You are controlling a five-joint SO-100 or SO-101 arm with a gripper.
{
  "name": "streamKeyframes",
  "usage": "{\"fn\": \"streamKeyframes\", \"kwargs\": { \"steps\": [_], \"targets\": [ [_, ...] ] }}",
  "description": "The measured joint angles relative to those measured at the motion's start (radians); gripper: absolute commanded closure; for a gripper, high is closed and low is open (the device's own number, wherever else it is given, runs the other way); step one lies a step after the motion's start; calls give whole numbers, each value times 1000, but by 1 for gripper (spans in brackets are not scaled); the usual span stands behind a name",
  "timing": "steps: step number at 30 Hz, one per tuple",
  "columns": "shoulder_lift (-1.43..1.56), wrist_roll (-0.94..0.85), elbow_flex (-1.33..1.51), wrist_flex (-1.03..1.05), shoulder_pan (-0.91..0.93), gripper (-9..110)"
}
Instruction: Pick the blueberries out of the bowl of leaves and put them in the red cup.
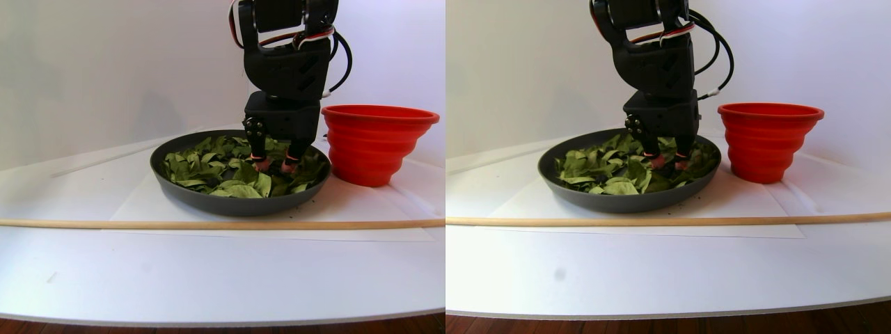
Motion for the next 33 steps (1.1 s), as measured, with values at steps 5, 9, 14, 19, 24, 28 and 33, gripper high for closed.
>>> {"fn": "streamKeyframes", "kwargs": {
  "steps": [5,9,14,19,24,28,33],
  "targets": [
    [-3,12,0,0,0,87],
    [-20,12,-3,-17,-3,88],
    [-29,12,-3,-31,-8,89],
    [-35,12,-3,-31,-9,90],
    [-35,12,-3,-31,-9,91],
    [-23,12,-3,-31,-9,91],
    [-3,2,-3,-15,-9,91]
  ]
}}
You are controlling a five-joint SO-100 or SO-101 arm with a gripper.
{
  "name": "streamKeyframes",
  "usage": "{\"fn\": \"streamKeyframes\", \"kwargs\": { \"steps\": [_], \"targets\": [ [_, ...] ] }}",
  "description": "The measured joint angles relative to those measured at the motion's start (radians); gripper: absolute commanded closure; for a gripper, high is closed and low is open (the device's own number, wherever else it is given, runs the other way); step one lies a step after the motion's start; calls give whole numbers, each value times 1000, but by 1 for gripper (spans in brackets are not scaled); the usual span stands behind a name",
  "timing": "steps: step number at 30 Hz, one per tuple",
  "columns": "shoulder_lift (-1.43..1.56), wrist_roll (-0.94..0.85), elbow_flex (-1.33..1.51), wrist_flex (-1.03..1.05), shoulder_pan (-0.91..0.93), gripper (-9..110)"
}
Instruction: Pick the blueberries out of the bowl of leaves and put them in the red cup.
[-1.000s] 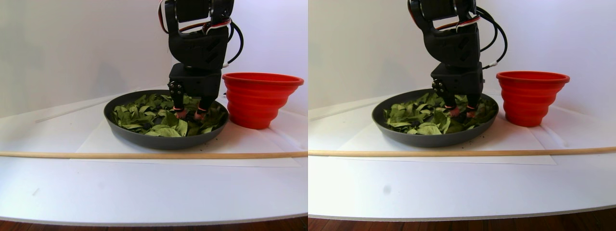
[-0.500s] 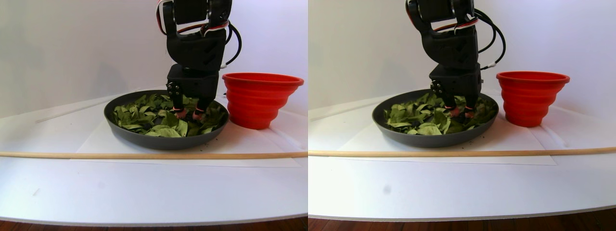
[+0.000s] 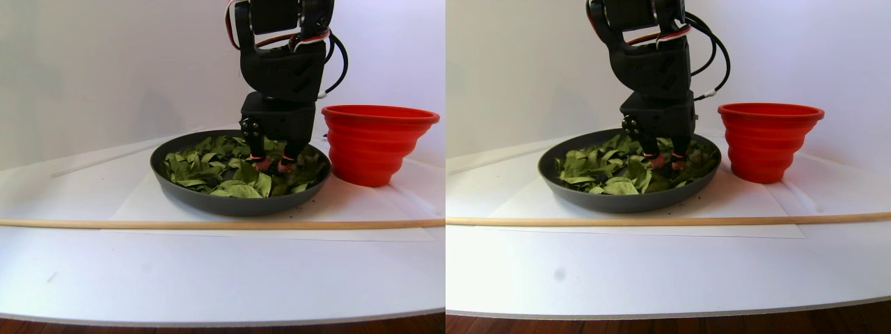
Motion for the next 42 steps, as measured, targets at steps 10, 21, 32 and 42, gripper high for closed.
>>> {"fn": "streamKeyframes", "kwargs": {
  "steps": [10,21,32,42],
  "targets": [
    [57,-48,18,41,-2,92],
    [66,-77,-18,46,-5,92],
    [80,-121,-37,87,-8,92],
    [192,-155,-37,156,-15,92]
  ]
}}
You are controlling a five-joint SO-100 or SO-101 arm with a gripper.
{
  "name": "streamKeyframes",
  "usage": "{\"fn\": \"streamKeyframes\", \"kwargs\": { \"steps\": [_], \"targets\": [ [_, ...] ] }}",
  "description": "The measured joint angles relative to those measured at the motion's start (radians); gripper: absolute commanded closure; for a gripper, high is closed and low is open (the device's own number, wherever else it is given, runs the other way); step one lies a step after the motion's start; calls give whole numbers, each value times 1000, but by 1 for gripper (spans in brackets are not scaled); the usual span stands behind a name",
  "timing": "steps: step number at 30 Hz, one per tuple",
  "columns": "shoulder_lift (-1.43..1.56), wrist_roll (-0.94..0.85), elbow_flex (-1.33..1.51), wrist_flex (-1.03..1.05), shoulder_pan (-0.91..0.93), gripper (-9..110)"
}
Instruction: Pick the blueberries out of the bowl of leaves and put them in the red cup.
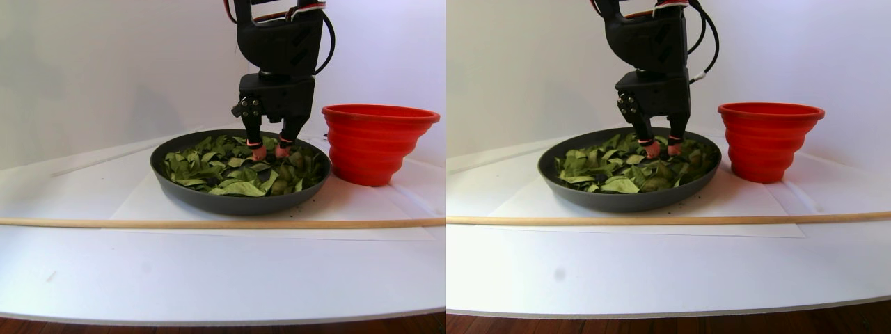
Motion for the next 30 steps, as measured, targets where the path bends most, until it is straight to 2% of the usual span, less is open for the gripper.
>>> {"fn": "streamKeyframes", "kwargs": {
  "steps": [30],
  "targets": [
    [316,-109,12,236,14,92]
  ]
}}
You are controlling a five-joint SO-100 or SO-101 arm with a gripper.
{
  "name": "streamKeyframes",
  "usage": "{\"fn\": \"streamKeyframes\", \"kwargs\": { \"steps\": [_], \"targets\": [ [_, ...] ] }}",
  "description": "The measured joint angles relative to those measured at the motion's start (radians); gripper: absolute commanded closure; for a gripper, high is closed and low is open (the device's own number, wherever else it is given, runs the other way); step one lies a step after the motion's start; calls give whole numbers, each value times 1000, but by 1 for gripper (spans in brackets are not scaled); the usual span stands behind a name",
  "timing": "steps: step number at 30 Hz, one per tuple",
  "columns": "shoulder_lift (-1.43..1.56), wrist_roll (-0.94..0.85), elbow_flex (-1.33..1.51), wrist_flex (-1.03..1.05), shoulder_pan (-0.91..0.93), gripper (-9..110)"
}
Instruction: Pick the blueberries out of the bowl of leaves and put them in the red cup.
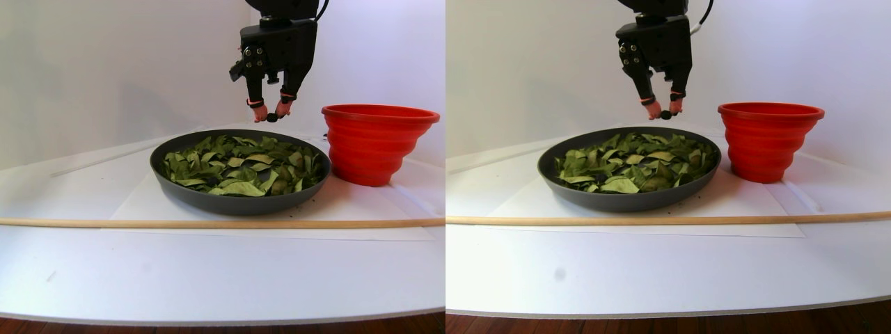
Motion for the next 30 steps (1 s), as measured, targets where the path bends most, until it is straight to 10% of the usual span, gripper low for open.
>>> {"fn": "streamKeyframes", "kwargs": {
  "steps": [30],
  "targets": [
    [143,-129,2,91,202,92]
  ]
}}
